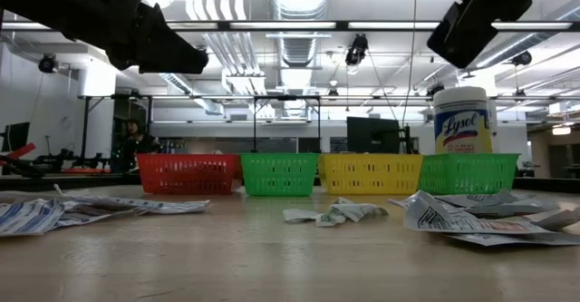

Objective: Pick & Place First Aid Supplies
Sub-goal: Put the green bandage into the right green basket

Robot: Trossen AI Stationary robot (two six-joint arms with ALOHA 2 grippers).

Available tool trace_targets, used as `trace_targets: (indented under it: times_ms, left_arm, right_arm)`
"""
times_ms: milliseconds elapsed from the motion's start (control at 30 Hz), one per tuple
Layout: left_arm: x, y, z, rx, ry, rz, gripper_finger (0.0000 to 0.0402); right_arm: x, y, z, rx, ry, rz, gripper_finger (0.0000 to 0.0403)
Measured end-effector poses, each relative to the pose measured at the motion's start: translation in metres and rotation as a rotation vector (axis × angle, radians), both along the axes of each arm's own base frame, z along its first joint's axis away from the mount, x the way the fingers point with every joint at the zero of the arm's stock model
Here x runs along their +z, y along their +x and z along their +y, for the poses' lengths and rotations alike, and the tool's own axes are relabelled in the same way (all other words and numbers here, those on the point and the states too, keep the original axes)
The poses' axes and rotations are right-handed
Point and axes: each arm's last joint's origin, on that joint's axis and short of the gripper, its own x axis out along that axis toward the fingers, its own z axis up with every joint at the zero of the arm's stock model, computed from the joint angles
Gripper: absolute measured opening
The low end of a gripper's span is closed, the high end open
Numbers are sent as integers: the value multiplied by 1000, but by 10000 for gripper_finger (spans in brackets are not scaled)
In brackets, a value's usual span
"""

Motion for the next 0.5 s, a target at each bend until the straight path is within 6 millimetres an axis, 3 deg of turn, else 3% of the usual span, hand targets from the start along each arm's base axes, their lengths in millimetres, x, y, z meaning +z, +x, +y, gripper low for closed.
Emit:
trace_targets:
  times_ms: [267,500]
  left_arm:
    - [0,0,0,0,0,1,181]
    - [-2,-1,0,0,4,8,181]
  right_arm:
    - [-29,39,22,116,-81,101,81]
    - [-42,81,32,192,-160,157,68]
